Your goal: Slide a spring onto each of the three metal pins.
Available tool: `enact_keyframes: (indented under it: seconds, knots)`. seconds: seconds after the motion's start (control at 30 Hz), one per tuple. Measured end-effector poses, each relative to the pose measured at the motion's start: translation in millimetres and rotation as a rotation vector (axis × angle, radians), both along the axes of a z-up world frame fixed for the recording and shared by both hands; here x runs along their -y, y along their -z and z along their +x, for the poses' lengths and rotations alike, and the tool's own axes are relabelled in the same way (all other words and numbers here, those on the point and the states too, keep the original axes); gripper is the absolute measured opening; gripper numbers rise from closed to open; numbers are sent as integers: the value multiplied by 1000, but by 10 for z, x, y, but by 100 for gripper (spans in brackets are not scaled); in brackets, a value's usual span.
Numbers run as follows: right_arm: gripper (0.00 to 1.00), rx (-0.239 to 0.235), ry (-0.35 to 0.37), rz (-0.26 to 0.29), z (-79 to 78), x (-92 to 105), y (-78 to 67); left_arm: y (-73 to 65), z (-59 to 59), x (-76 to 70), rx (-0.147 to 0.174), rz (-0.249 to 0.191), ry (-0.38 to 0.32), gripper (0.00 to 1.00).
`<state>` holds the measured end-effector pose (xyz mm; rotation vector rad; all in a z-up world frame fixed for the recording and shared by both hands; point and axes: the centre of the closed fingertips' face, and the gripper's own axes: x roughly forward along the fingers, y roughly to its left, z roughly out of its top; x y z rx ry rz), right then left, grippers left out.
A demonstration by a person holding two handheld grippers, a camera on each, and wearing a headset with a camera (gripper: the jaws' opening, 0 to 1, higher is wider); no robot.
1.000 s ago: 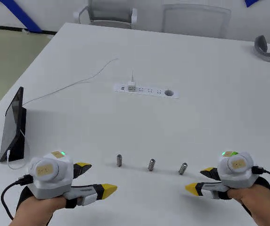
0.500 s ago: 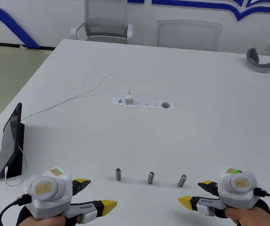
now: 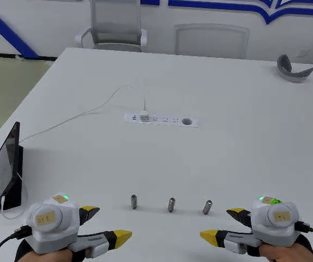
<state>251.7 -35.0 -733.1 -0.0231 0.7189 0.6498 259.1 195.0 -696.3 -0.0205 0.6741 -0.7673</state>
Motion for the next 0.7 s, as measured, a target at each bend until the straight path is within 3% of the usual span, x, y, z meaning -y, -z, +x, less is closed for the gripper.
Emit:
enact_keyframes:
  seconds: [0.27, 0.7]
  knots:
    - [75, -6, -4, 9, -142, -31, -10, -2, 22, 11, 1, 0, 2, 69]
    - [81, -5, 8, 17, -239, 10, -44, -14, 42, 19, 7, 0, 0, 70]
